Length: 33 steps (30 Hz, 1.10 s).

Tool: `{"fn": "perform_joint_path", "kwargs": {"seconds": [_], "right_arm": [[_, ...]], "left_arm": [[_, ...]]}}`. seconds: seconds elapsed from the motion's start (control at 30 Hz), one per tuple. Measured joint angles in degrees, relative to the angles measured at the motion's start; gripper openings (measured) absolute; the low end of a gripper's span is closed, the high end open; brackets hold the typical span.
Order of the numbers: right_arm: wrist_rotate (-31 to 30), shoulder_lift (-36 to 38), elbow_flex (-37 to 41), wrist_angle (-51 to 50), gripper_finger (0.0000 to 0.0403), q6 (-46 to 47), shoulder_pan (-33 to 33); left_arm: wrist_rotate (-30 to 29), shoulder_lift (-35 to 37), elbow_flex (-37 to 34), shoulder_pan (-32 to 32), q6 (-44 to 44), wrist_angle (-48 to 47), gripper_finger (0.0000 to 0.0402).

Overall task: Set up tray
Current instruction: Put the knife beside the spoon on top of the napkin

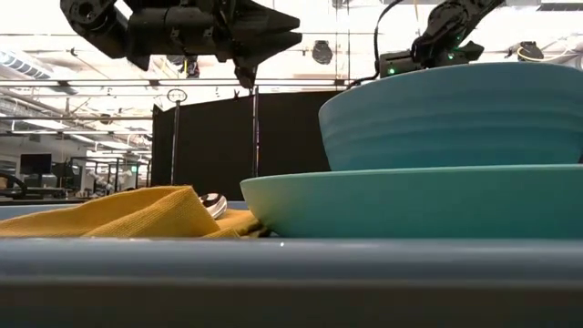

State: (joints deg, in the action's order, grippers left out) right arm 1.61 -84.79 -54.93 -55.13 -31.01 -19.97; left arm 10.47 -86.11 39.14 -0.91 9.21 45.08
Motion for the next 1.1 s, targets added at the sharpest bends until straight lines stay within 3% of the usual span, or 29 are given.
{"fn": "perform_joint_path", "kwargs": {"seconds": [0.5,1.1], "right_arm": [[2.9,0.0,5.3,9.5,0.0194,0.5,2.8],[3.0,0.0,6.2,7.5,0.0194,3.7,3.3]], "left_arm": [[0.0,0.0,-2.1,0.3,0.9,3.2,0.0108],[0.0,0.0,-2.1,0.3,0.9,2.9,0.0108]]}}
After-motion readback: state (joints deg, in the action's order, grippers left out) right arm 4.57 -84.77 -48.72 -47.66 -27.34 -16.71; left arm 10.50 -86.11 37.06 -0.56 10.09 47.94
